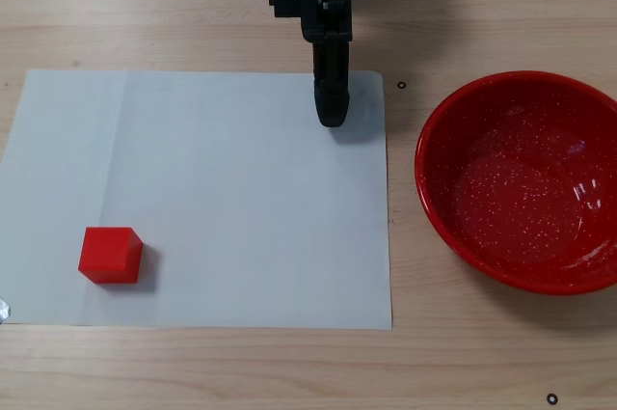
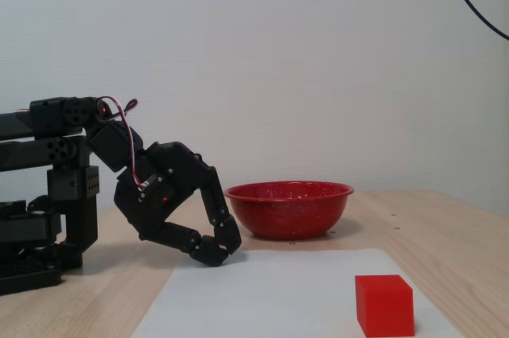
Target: Grasp the red cube and put it in the red bowl.
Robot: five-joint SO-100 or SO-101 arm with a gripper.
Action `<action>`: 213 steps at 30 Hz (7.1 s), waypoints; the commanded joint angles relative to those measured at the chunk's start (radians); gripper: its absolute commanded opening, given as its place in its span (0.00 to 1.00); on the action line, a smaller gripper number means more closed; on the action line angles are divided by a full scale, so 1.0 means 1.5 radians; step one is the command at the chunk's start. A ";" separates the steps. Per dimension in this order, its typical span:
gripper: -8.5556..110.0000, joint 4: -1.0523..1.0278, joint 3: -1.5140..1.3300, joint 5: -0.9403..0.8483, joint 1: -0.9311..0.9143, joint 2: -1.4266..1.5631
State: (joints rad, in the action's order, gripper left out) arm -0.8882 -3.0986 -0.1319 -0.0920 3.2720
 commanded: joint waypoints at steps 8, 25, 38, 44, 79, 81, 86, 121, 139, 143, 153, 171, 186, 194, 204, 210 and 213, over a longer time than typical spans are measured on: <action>0.07 -0.003 -0.003 0.001 -0.001 0.002; 0.07 -0.003 -0.003 -0.002 -0.001 0.002; 0.07 0.013 0.039 0.008 -0.001 -0.050; 0.07 0.017 0.112 0.013 0.003 -0.136; 0.07 -0.230 0.764 0.114 0.217 -0.679; 0.07 -0.250 0.817 0.114 0.230 -0.715; 0.07 -0.324 0.975 0.129 0.253 -0.813; 0.52 -0.537 1.718 0.198 0.334 -1.379; 0.53 -0.469 1.856 0.224 0.343 -1.530; 0.53 -0.464 1.883 0.226 0.341 -1.556; 0.52 -0.457 1.948 0.235 0.327 -1.619; 0.51 -0.453 2.017 0.249 0.315 -1.691; 0.47 -0.445 2.027 0.256 0.325 -1.708; 0.43 -0.453 2.031 0.256 0.325 -1.710; 0.35 -0.469 2.035 0.263 0.330 -1.708; 0.12 -0.500 2.056 0.277 0.335 -1.710; 0.07 -0.543 2.078 0.267 0.343 -1.710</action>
State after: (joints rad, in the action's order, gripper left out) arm -1.6858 -0.0920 0.2746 0.4004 0.6397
